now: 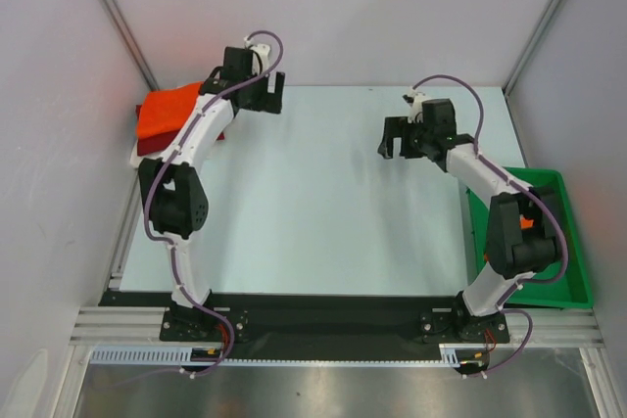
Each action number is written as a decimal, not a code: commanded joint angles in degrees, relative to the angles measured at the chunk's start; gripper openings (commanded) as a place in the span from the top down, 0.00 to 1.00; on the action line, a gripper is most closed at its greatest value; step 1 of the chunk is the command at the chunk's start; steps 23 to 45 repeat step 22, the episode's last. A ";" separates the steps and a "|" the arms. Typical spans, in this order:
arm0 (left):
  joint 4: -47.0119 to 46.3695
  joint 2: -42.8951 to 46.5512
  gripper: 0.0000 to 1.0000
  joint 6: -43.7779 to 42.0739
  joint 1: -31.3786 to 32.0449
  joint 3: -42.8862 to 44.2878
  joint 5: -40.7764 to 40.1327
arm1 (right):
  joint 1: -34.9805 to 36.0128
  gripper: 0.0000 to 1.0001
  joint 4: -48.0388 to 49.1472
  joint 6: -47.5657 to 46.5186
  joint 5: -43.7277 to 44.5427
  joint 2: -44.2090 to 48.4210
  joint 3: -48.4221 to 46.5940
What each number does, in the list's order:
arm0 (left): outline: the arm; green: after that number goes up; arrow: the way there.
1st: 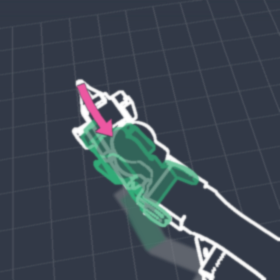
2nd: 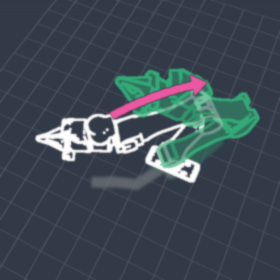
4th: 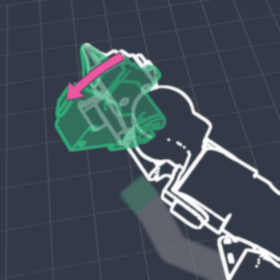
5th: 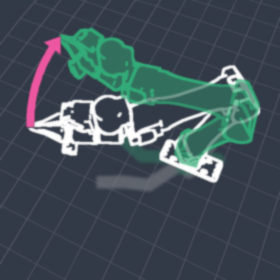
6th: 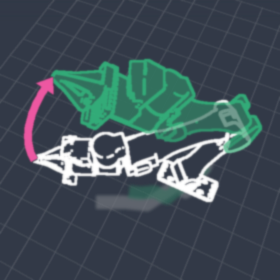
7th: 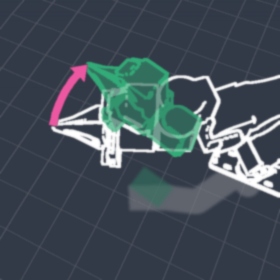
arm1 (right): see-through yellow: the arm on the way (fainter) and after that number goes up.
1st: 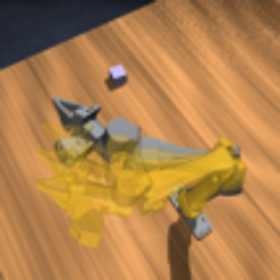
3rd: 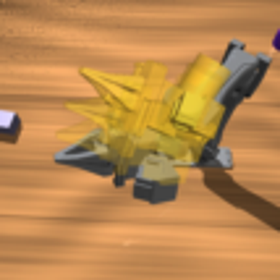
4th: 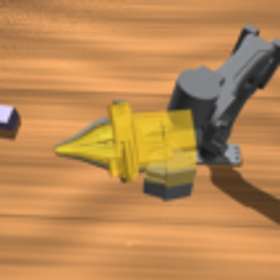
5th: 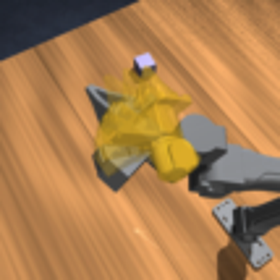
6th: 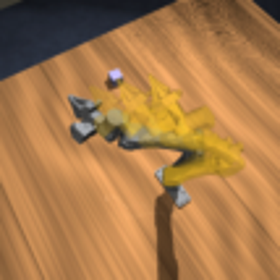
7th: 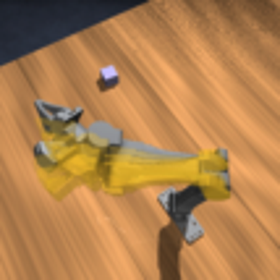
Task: Fold and stack the t-shirts
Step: Reset both grippers
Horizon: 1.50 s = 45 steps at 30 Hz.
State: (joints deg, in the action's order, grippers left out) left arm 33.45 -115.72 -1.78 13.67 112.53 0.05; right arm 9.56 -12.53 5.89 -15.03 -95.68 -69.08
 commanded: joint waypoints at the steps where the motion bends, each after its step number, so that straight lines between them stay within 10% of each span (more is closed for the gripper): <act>1: 3.46 2.16 0.00 8.02 -0.05 -4.85 9.25 | 3.18 0.00 3.04 -1.76 12.01 4.01 -0.53; 45: 2.32 -1.62 0.00 8.63 1.89 -4.42 8.73 | 14.60 0.00 -6.36 -5.71 26.27 1.11 -2.64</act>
